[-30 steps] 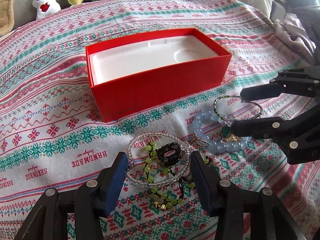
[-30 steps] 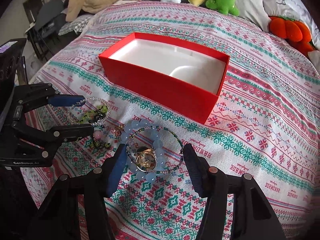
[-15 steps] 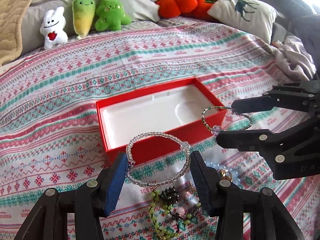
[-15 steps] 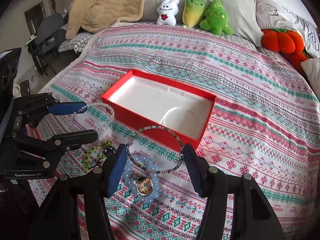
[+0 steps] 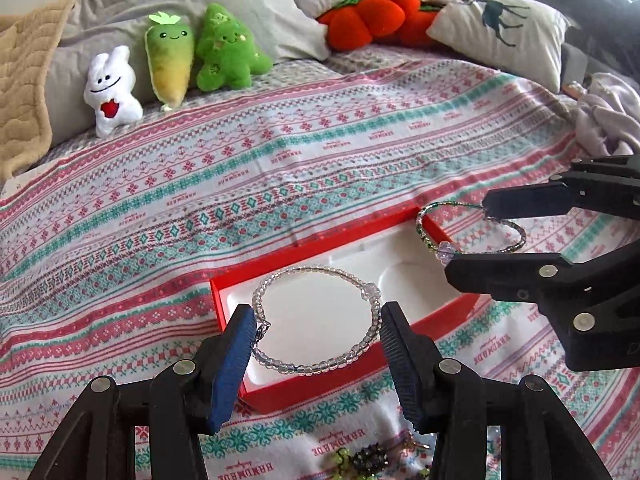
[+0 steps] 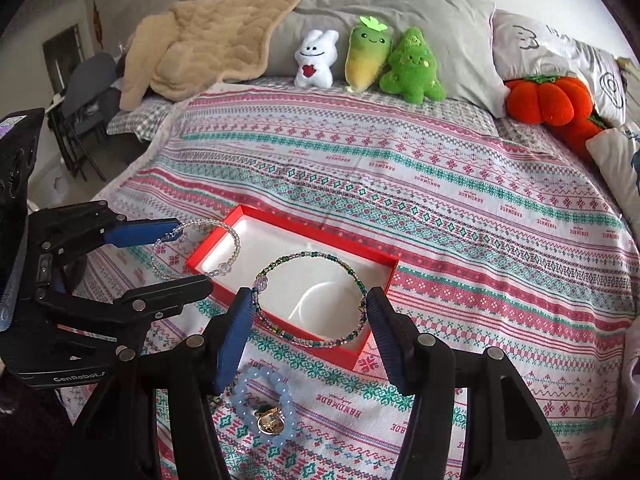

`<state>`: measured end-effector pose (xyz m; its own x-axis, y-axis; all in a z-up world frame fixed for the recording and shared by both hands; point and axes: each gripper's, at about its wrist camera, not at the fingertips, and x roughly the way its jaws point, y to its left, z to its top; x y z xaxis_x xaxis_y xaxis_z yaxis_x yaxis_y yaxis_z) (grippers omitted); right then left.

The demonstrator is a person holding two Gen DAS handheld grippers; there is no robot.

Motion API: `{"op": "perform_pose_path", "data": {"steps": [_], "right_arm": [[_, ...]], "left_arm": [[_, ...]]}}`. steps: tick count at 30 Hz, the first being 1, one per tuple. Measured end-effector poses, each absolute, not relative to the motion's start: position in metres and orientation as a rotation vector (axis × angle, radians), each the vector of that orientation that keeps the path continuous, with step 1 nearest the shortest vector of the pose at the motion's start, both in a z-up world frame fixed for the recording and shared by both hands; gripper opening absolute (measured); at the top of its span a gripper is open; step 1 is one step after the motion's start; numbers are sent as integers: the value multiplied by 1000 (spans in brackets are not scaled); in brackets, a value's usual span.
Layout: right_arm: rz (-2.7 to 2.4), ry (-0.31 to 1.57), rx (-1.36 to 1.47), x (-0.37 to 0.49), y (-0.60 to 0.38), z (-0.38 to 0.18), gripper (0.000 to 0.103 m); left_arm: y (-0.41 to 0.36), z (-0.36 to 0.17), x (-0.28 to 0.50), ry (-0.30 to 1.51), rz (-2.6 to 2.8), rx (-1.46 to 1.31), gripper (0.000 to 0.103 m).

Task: Organize jewelry
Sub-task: 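Lower both held bracelets into the red box and open both tools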

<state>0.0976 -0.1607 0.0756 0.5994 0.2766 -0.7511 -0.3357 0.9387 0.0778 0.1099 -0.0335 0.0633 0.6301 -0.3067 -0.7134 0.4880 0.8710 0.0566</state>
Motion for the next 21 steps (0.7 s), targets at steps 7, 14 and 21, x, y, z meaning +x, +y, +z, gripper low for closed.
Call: {"op": "perform_pose_path", "data": {"steps": [7,14,21], "right_arm": [[325,886,-51,119,-163,61,61],[314,924,-18,139,-163,41,61],[321,961,-36,148,-155,24,61]], "left_arm": [[-31,41,133,787,-432,222,54],[-34,22,146,813,-417,248,55],[-35,12,149,832,-414,277,58]]}}
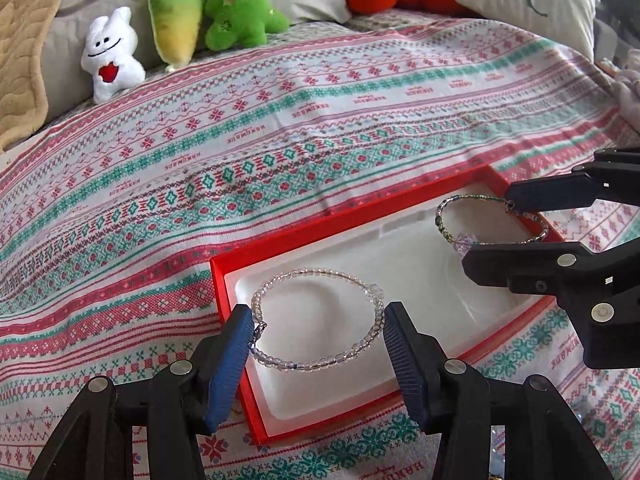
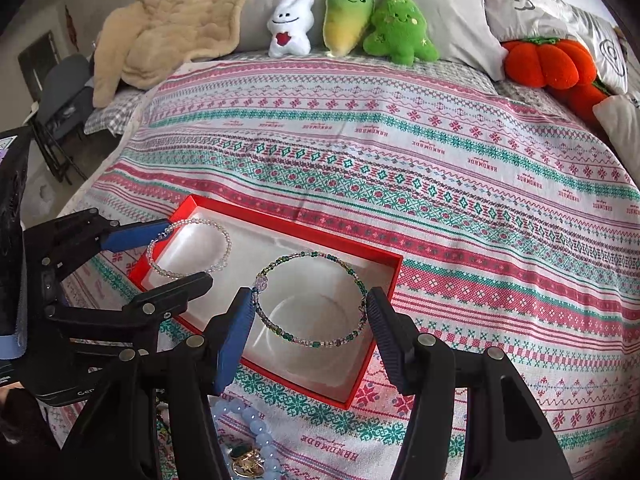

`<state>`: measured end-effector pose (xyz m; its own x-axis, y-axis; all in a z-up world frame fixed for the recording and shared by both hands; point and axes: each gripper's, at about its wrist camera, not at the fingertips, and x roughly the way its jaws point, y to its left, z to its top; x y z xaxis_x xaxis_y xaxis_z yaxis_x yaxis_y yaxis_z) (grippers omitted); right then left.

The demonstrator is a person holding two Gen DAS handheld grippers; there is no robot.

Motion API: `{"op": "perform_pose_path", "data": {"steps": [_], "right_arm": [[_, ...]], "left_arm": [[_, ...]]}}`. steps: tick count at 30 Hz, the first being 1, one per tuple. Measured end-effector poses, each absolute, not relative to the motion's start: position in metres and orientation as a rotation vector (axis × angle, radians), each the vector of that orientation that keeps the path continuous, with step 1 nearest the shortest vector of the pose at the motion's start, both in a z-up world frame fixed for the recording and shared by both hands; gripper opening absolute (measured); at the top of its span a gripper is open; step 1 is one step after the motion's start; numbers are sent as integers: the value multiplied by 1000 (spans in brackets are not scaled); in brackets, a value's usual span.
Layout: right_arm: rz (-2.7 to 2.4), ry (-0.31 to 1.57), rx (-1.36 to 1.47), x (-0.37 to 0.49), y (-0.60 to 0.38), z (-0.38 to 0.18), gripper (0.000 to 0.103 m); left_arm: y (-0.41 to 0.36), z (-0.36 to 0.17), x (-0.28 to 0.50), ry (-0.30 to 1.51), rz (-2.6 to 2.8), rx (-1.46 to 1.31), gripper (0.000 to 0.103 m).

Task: Organize jewelry
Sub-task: 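Lower both held bracelets into the red box and open both tools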

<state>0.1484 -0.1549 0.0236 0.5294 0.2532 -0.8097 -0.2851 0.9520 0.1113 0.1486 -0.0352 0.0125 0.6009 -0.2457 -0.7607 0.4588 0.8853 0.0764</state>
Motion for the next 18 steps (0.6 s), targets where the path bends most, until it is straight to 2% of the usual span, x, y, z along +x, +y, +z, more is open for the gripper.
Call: {"op": "perform_pose_path", "data": {"steps": [8,14,18], "right_arm": [[330,967,-40,151,-153,20,61],[350,970,-4,149,-155,26,62],[355,958,-7,144,-154,34,67]], "left_arm": [[-37,15,146,844,-440,282,67],[-32,22,139,829,-456,277,86],[-27,25,135,834,-457,271,87]]}}
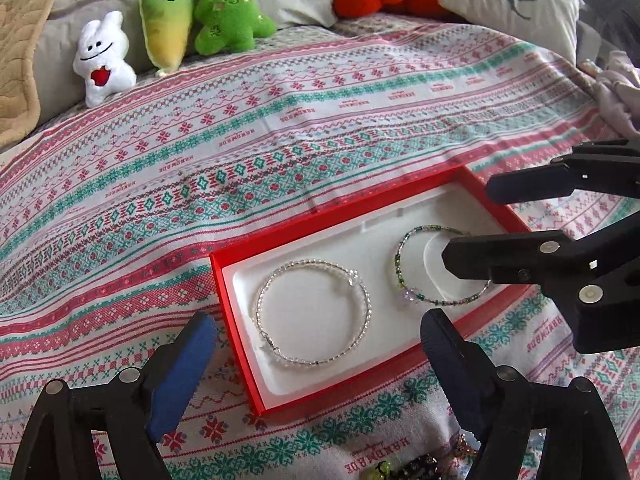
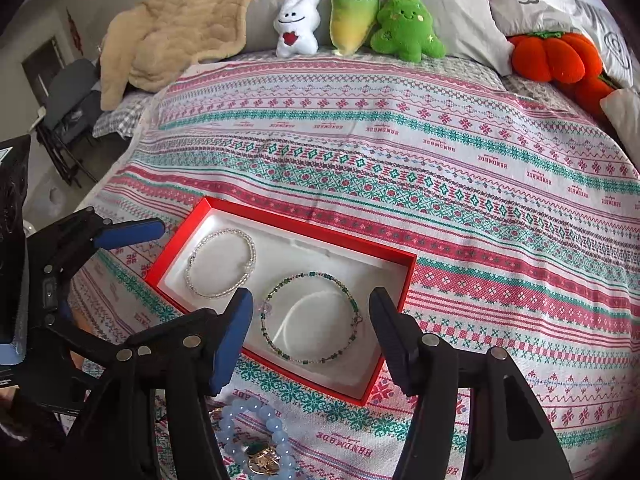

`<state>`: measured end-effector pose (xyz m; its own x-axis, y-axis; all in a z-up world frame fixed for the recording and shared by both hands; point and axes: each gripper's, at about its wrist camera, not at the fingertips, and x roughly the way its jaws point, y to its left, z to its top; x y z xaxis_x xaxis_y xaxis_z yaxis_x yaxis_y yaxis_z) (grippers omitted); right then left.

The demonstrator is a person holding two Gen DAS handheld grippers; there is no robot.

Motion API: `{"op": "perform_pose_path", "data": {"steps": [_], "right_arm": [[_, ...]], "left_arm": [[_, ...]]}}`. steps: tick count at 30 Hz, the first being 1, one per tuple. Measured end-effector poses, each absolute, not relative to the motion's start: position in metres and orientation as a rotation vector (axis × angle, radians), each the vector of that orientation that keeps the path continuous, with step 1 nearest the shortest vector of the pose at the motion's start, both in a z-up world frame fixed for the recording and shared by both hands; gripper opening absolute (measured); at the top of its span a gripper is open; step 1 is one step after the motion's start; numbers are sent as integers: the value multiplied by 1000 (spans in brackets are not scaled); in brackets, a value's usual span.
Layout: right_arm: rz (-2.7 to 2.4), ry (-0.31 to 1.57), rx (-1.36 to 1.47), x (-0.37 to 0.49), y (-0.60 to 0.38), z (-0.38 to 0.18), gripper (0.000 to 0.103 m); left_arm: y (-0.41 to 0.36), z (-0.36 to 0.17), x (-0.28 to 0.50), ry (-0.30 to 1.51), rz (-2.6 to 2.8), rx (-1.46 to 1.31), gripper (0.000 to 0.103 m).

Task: Organize jewelry
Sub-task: 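Lower both held bracelets into the red box and open both tools, then withdraw both tools from the red box back toward the jewelry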

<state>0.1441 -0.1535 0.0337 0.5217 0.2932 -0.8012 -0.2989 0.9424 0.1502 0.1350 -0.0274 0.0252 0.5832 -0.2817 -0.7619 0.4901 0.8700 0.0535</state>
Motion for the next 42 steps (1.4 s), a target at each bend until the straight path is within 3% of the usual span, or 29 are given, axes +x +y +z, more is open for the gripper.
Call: {"op": "perform_pose_path", "data": {"steps": [15,25,42], "right_arm": [[302,945,-72,103,-157,56,71],[235,943,-71,73,-167,60,81],[240,1017,-215,31,-166,14,82]], "left_arm": [[-7,33,110,883,-368,237,88],[11,39,84,900,-309,154,94],[44,5,53,969,-310,139,96]]}}
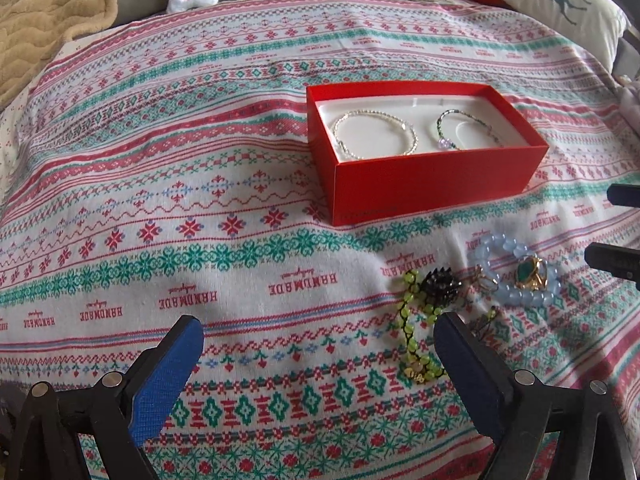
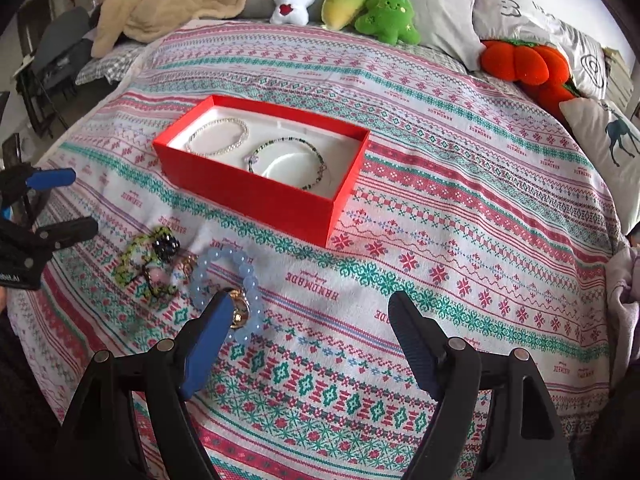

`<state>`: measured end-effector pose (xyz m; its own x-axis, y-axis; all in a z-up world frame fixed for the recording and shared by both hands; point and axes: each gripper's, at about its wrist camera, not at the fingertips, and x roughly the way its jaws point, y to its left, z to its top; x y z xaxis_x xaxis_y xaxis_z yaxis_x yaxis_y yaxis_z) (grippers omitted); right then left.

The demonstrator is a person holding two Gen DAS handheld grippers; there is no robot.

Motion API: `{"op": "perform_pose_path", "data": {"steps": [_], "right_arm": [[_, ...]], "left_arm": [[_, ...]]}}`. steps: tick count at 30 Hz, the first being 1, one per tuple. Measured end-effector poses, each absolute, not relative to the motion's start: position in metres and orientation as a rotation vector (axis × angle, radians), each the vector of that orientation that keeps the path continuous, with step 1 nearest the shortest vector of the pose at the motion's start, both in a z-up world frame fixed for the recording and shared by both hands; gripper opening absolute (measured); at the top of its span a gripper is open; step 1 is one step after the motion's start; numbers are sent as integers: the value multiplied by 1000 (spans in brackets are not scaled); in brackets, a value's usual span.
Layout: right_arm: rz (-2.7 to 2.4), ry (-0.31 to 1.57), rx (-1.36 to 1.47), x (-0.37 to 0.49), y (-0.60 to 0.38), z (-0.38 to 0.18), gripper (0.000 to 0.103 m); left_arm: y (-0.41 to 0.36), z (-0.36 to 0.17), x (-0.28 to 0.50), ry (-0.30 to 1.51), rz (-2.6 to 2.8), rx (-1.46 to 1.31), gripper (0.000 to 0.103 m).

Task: Organize jewelry
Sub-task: 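Withdraw both tools from the red box back toward the jewelry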

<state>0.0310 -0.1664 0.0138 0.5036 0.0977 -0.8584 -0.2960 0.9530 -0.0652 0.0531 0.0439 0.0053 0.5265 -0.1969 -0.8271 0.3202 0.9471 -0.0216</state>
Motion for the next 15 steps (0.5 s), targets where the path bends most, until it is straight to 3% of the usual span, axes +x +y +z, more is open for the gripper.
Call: {"op": "perform_pose_path", "data": {"steps": [15], "right_arm": [[295,1069,-246,16,-153,-11,82]], "left_arm": [[32,-25,46,1018,-314,194,96]]}}
